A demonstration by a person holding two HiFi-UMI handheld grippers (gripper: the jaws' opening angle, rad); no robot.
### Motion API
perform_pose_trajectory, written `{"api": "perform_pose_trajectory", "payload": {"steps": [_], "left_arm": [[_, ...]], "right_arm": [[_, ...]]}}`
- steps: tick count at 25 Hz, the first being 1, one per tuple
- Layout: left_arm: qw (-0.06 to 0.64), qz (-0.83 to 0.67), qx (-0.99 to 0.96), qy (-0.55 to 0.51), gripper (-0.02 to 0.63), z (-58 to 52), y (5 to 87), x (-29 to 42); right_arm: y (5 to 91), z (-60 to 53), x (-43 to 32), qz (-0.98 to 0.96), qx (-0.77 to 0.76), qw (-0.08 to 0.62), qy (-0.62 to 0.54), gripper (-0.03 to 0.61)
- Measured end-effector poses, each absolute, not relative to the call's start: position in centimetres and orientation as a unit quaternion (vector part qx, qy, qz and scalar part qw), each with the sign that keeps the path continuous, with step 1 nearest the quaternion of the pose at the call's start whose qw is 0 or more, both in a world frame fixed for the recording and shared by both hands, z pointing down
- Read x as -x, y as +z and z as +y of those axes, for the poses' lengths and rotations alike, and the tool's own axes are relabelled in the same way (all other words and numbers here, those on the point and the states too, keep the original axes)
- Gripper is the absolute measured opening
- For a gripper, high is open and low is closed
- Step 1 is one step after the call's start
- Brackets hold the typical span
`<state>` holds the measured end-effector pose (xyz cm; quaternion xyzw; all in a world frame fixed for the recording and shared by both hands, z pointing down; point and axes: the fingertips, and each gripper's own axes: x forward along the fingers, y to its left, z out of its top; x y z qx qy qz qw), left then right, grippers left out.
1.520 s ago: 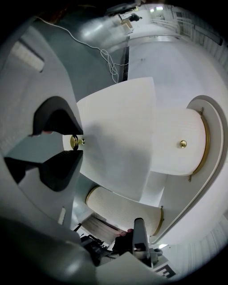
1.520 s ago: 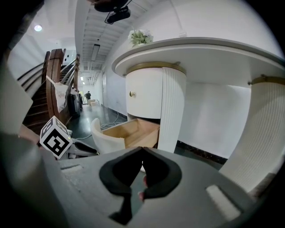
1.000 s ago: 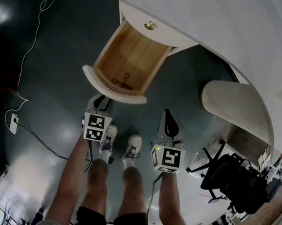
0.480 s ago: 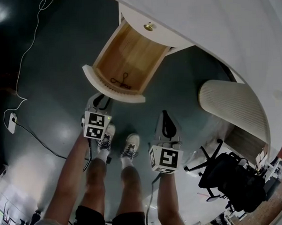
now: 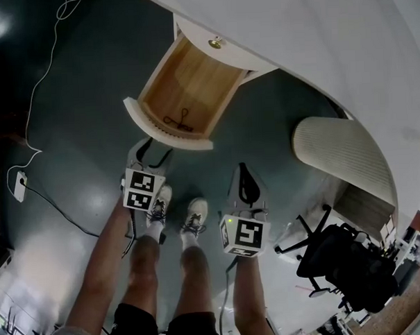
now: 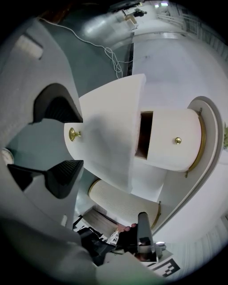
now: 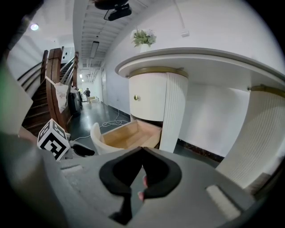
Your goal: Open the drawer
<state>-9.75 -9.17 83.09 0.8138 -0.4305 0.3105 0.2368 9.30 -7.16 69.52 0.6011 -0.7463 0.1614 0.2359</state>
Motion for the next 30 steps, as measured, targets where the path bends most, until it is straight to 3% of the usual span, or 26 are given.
{"api": "perform_pose_trajectory", "payload": {"steps": [19,30], "left_arm": [[0.205,-0.489,-0.810,0.250,0.256,-10.9,66.8,11.7],[0.149,-0.540,-0.805,0.194,0.230,-13.4,49.4,12.8]], "right_arm": [[56.6,-9.8,-8.4,-0.758,-0.603,0.213,0.125,0.005],[44.3,-11.6,-8.1,-0.767,-0.609,0.172,0.108,0.004]]}}
